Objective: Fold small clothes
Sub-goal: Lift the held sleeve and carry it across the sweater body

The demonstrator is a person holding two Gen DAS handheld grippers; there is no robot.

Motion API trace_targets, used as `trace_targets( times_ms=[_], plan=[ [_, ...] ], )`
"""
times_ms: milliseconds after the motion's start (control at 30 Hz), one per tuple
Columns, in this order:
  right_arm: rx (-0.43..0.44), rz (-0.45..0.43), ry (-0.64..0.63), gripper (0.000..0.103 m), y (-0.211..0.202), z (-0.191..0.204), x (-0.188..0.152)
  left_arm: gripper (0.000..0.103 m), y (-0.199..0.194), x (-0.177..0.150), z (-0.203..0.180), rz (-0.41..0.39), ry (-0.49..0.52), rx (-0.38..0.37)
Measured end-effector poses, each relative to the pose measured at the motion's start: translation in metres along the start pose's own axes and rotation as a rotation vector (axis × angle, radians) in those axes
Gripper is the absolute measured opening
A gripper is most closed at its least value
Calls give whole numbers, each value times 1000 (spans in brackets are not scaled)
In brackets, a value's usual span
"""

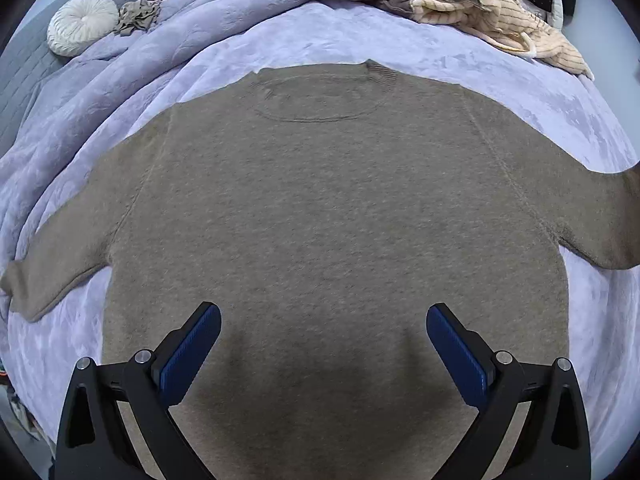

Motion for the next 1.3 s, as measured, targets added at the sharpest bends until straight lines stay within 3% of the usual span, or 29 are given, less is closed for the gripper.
trace_targets(
  times_ms=[300,533,967,1300],
  plan=[
    [6,-77,-89,7,-61,65,23,103,-17,-23,46,-17,-38,-8],
    [33,-121,-151,7,-96,116,22,103,-30,-32,65,-41,-45,-14],
    [94,-137,-293,7,-125,229,-15,103,-42,-53,104,-55,-78,-30],
    [146,-80,-386,7,-113,323,-65,103,-38,-69,144,-46,-119,-31]
  ],
)
Point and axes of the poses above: each gripper's, at about its wrist camera, not at the fingertips, and y roughly the way its jaws point, z to its left, x to its top, the point moved 8 cm from there along y, roughly the way its jaws point, and after that the axes turned 4 degrees about -x, right-handed, at the moved point
